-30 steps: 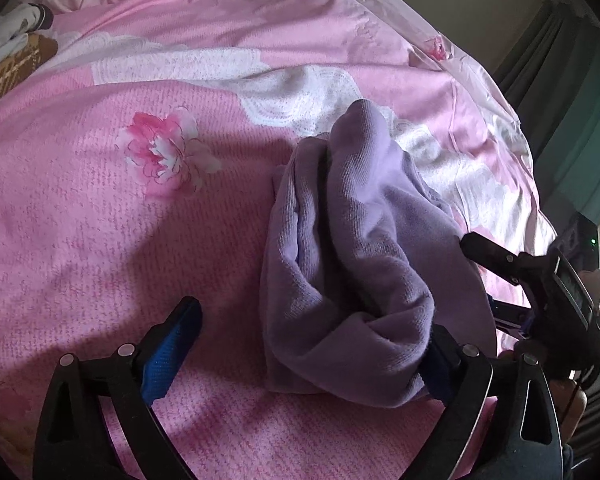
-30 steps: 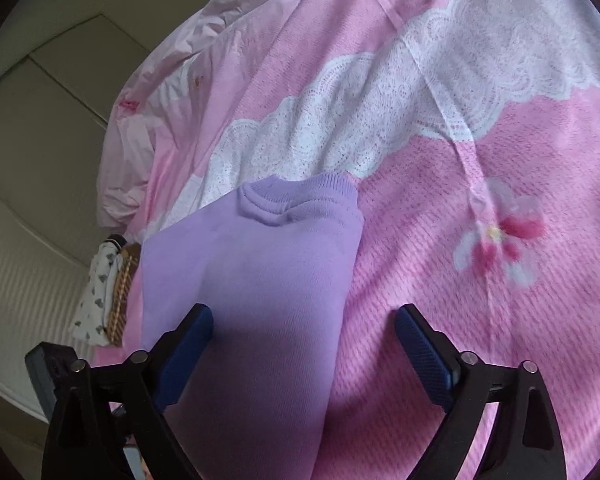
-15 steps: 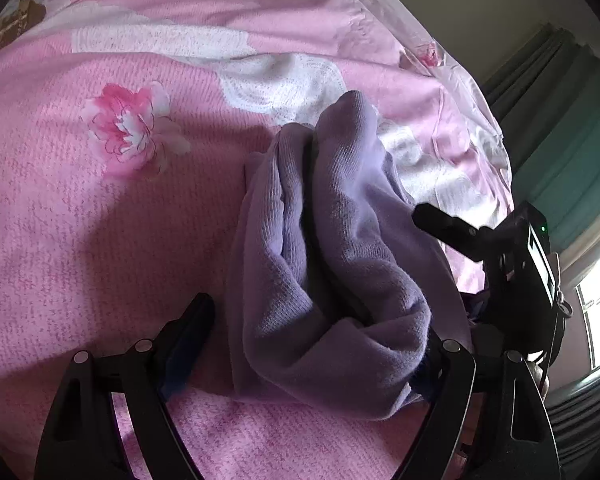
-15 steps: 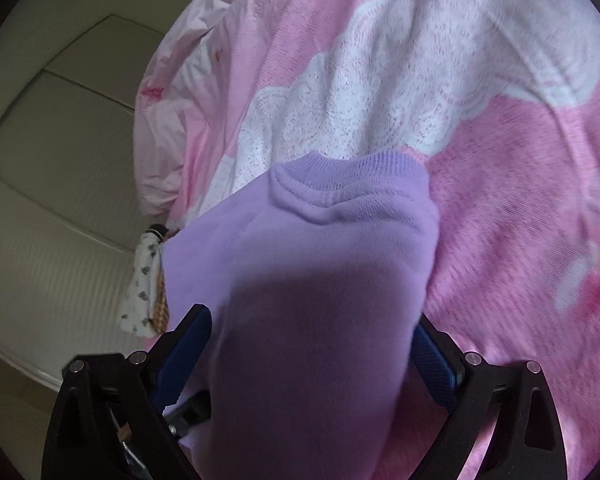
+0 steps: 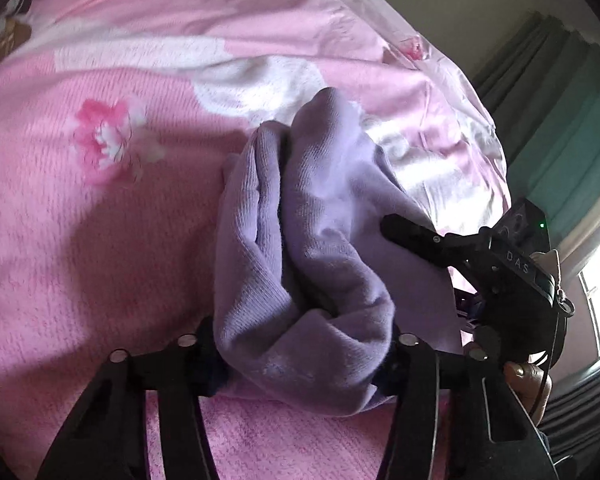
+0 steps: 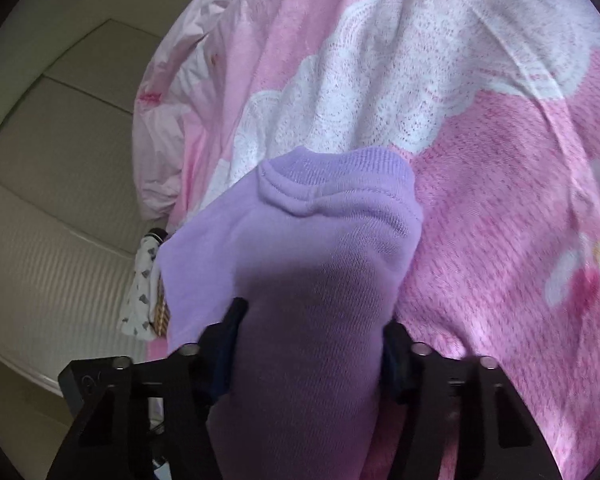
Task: Fold small clothes
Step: 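Carry the folded sweatshirt with both tools to the clothes stack on the basket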
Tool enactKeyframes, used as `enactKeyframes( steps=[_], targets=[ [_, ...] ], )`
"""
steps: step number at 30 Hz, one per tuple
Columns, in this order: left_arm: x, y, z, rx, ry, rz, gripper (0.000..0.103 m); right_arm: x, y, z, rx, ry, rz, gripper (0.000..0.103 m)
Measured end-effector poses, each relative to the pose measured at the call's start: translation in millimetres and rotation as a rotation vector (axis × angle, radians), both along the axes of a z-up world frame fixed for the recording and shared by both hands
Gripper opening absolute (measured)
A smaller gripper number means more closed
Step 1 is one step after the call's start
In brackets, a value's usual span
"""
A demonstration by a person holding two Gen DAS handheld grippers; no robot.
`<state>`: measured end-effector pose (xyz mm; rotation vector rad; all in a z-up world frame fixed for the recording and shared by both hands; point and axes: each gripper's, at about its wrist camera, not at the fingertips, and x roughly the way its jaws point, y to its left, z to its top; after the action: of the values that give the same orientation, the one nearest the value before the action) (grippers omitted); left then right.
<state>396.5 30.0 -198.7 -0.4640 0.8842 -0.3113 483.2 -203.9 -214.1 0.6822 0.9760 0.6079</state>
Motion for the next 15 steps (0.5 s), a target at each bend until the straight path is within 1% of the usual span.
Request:
enactKeyframes(
  steps=[3, 6, 11, 15],
  targets=[
    [-3.3, 1.4, 8.2, 0.009, -0.014, -0.004, 0.046, -7.2, -1.6, 6.6, -0.001, -0.025, -0.01, 0.048],
    [-6.6, 3.1, 17.2, 0.006, -0.022, -0.007, 0.045, -13.8, 0.3, 17.4, -0.005, -0.048, -0.02, 0.046],
    [-15.0, 7.0, 38.0, 0.002, -0.046, -0.011, 0.044, -27.2, 4.8, 39.9, -0.017, -0.087, -0.025, 0.045],
    [-26.6, 16.7, 58.6, 0.003, -0.074, -0.007, 0.044, -38.4, 17.6, 60.6, -0.019, -0.111, -0.024, 0.045]
  ],
)
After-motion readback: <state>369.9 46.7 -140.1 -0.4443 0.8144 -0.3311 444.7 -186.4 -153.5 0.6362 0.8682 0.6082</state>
